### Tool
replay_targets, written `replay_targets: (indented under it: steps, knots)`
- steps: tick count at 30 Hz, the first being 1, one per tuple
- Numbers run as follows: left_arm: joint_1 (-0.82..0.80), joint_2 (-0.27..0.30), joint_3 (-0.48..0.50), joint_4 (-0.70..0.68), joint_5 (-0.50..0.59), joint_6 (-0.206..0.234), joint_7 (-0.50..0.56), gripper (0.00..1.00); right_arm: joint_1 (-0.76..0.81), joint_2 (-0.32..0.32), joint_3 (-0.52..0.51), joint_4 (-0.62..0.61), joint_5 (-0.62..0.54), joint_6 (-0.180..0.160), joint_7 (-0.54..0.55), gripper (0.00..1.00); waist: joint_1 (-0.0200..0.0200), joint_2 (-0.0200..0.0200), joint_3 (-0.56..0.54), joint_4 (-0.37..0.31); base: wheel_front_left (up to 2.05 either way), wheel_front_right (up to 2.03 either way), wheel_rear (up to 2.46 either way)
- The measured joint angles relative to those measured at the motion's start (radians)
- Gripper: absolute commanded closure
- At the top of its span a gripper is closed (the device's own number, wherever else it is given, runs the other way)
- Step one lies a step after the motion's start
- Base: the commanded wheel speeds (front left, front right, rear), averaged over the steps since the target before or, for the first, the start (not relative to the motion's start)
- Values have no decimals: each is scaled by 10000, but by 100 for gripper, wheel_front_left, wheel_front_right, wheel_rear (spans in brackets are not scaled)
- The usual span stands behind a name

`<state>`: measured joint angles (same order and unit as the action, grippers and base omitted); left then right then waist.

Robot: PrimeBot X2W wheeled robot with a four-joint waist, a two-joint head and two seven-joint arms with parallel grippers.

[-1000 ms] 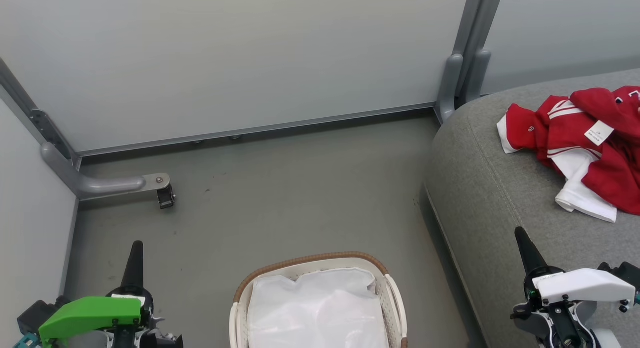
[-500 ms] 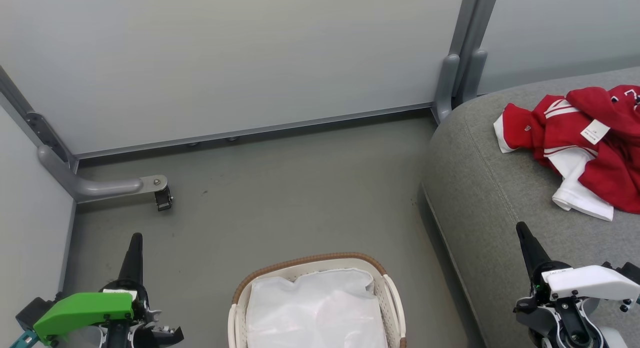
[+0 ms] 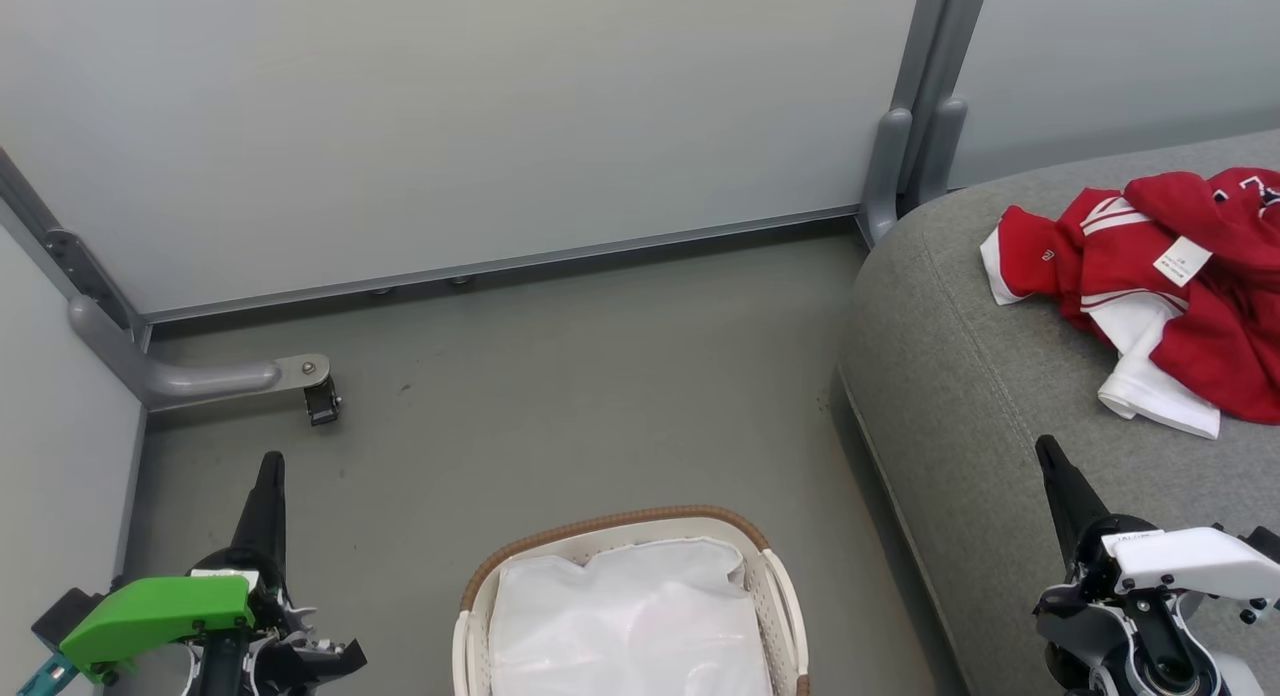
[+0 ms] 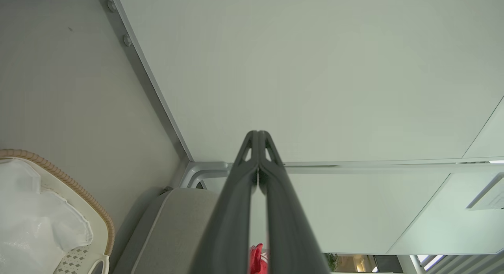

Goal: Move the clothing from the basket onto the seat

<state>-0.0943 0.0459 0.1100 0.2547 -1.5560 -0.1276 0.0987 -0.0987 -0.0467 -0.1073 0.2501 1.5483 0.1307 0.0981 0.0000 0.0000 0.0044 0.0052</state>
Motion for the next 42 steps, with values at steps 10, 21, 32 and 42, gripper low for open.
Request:
replay_targets:
  steps: [10,21,32,42]
  knots:
    - [-88,6,35,-96,-554,-12,157,100,-47,-4,-63,-42,627,0,163,100,0,0,-13,-53,0,0,0]
    - [-89,8,35,-96,-554,-12,157,100,-50,-6,-67,-42,627,0,163,100,0,0,-13,-53,0,0,0]
    - [-89,8,35,-96,-554,-12,157,100,-51,-6,-67,-44,627,0,163,100,0,0,-13,-53,0,0,0]
    - [-89,8,35,-96,-554,-12,157,100,-51,-6,-67,-44,627,0,163,100,0,0,-13,-53,0,0,0]
